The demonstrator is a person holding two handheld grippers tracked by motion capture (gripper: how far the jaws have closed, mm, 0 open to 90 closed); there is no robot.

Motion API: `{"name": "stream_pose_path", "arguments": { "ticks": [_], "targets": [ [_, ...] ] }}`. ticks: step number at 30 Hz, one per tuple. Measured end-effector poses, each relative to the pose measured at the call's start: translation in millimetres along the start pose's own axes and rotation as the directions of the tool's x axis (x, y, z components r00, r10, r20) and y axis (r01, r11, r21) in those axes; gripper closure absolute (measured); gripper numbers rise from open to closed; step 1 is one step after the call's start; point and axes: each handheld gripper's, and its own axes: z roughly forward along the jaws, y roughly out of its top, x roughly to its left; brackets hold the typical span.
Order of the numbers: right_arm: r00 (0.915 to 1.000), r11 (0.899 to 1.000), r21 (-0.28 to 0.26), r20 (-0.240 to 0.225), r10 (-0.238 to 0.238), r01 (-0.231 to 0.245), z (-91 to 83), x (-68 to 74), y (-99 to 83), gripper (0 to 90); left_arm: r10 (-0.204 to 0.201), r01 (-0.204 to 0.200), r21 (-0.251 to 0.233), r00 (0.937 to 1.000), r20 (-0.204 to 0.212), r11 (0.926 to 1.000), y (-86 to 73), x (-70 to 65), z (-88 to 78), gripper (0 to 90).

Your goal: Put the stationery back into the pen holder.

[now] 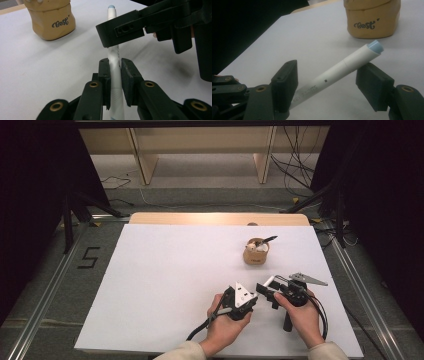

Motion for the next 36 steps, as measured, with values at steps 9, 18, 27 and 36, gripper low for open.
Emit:
{"name": "stream_pose_path", "arguments": {
  "ticks": [9, 18, 27, 36],
  "targets": [
    [0.9996, 1.000, 0.009, -0.022, 0.019, -0.019, 4.0, 4.2, -2.7, 40.4, -0.004, 0.004, -0.016, 1.0000, -0.005, 0.9999, 1.0, -0.3, -0.5, 78.7],
    [0.9978, 0.999, 0.000, -0.045, 0.049, -0.049, 4.7, 7.1, -2.6, 50.2, -0.007, 0.007, -0.024, 0.9999, -0.010, 0.9997, 2.5, 0.6, -1.5, 78.7],
    [0.9879, 0.993, -0.029, -0.112, 0.107, -0.111, 1.6, 7.4, -0.3, 66.7, -0.007, 0.006, -0.040, 0.9998, -0.019, 0.9992, 3.4, 0.6, -2.1, 78.6],
    [0.9737, 0.988, -0.064, -0.188, 0.129, -0.143, -2.0, 13.7, 4.0, 78.6, 0.003, -0.004, -0.070, 0.9999, -0.014, 0.9976, 5.5, 3.0, -2.9, 78.3]
  ]
}}
